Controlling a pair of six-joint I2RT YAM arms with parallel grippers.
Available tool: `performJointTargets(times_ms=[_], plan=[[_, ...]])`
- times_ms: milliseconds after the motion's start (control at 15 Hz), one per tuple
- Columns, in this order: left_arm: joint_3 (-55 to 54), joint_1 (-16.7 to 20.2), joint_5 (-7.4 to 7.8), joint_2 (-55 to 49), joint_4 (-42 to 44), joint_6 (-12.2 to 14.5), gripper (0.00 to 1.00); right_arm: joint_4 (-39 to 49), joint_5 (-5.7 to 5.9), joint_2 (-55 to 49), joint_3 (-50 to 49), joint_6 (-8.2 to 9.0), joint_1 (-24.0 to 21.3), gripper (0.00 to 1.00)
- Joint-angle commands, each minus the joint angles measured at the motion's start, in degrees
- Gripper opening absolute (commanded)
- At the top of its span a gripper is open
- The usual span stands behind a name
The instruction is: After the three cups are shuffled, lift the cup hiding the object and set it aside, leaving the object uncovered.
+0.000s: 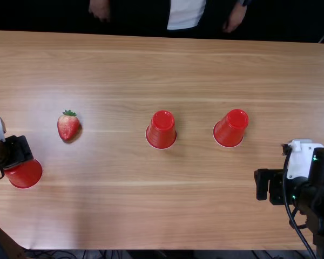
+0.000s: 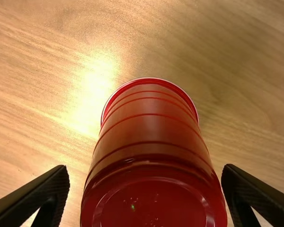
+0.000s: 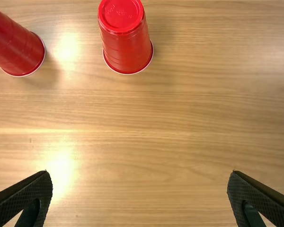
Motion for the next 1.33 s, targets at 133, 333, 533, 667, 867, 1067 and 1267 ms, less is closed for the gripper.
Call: performJointTargets(times_ms=[133, 333, 533, 667, 867, 1067, 1267], plan=[[-0.6, 0.1, 0.06, -2.0, -0.1, 0.0, 1.00, -0.2, 0.21, -2.1, 0.4, -0.15, -1.0, 1.00], [0.0, 0.2, 0.16, -8.7, -0.1, -0.1, 1.00, -0.1, 0.21, -2.1, 0.5, -0.15, -1.1, 1.00], [2.1, -0.7, 1.22, -14.5, -0.1, -0.1, 1.00, -0.1, 0.21, -2.1, 1.0, -0.15, -1.1, 1.00], [3.9, -4.7, 1.32, -20.6, -1.1, -0.1, 1.00, 0.1, 0.21, -2.1, 0.9, -0.15, -1.1, 1.00], [4.0, -16.2, 1.22, -26.3, -1.7, -0.5, 1.00, 0.5, 0.21, -2.1, 0.3, -0.15, -1.0, 1.00], [3.7, -20.2, 1.22, -29.3, -3.2, -0.6, 1.00, 0.7, 0.21, -3.8, -1.4, -0.05, -0.7, 1.00], [1.6, -22.5, 1.32, -34.1, -3.4, -0.7, 1.00, 0.7, 0.10, -9.3, -6.5, 0.06, -0.6, 1.00]])
